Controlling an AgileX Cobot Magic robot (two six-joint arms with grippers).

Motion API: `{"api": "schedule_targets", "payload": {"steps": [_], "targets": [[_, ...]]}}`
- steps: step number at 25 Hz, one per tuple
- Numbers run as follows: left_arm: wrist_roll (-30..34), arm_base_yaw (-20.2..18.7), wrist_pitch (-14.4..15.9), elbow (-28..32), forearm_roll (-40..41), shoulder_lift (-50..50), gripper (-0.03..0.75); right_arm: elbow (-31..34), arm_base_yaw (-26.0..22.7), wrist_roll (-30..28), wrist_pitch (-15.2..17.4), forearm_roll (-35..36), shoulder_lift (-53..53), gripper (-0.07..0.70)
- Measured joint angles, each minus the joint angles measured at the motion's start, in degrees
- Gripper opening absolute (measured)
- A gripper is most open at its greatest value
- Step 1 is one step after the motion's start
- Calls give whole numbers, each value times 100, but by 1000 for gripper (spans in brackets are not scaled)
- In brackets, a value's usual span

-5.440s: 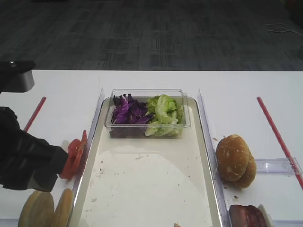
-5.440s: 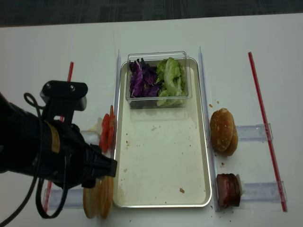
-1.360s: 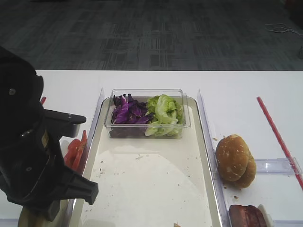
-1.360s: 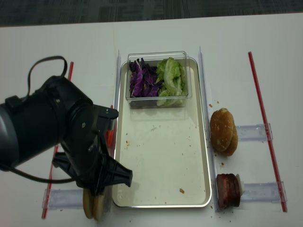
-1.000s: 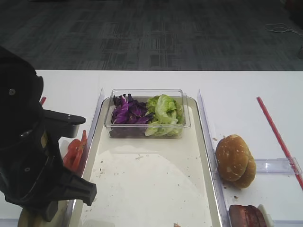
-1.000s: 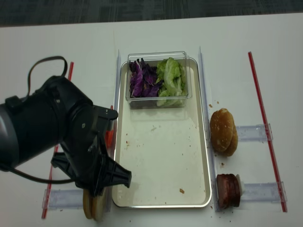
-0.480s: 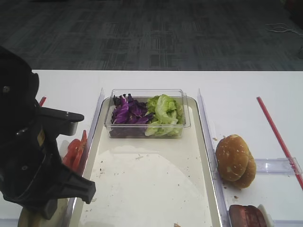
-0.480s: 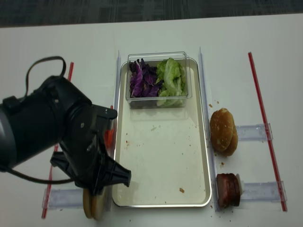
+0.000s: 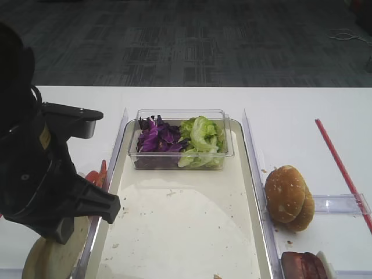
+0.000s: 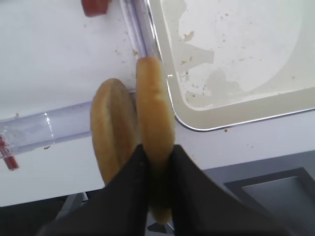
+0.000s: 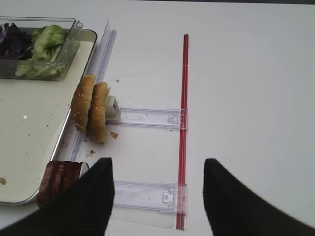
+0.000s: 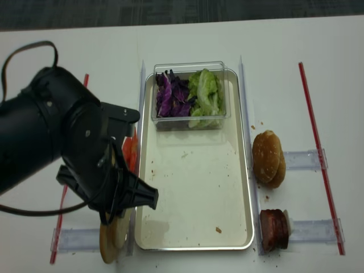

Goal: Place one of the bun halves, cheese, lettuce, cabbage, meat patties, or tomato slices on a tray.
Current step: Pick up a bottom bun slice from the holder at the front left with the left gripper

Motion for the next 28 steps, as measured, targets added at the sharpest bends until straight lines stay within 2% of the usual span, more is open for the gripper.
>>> {"api": "schedule_targets", "payload": {"steps": [7,13,21,28], "targets": [[104,0,49,-69,23,0,109,0,0,0,0,0,0,416],[104,23,-80,-69,-24,-232,108,0,0,0,0,-2,0,416],[418,600,-143,-69,-409,-470,108,0,0,0,0,-2,0,417],[982,811,-514,-69,-1125,-536,108,0,0,13,0,-12,0,417]]}}
